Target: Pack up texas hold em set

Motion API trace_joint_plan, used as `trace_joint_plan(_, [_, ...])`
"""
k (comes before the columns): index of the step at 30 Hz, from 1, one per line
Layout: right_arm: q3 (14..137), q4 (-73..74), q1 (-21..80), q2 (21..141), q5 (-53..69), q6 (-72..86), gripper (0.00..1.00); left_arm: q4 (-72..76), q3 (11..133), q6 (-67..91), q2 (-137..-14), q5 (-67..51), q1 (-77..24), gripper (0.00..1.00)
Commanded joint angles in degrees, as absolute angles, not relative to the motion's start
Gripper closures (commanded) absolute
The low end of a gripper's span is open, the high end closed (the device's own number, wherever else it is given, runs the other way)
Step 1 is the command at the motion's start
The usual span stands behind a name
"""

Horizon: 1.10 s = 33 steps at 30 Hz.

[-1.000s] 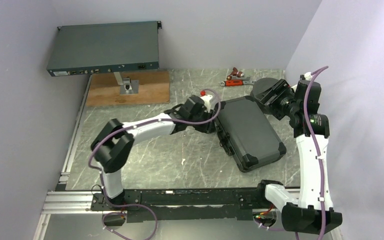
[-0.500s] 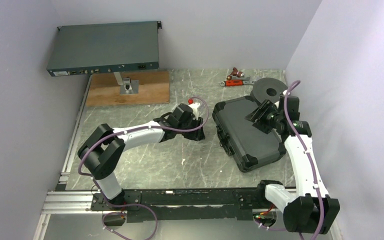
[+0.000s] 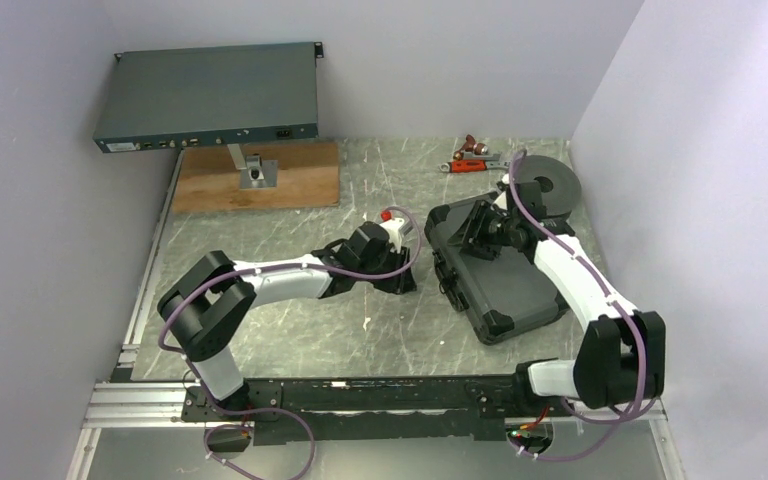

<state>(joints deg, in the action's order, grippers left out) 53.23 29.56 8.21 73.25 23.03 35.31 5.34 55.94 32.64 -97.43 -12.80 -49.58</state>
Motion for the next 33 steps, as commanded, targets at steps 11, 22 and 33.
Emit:
trace_joint_plan(11, [53.5, 27.3, 10.2, 80.7, 14.7, 30.6, 0.54, 12.7, 52.6, 35.2, -96.5, -13.3, -51.7, 0.62])
trace_joint_plan(22, [46.1, 29.9, 8.5, 73.3, 7.6, 29.9, 0.57, 16.3, 56.8, 37.8, -101.5, -13.7, -52.1, 0.62])
trace_joint_plan(33, [41.8, 30.5, 7.6, 66.7, 2.1, 34.4, 0.58, 23.1, 58.5, 42.8, -106.0, -13.3, -50.9, 0.66])
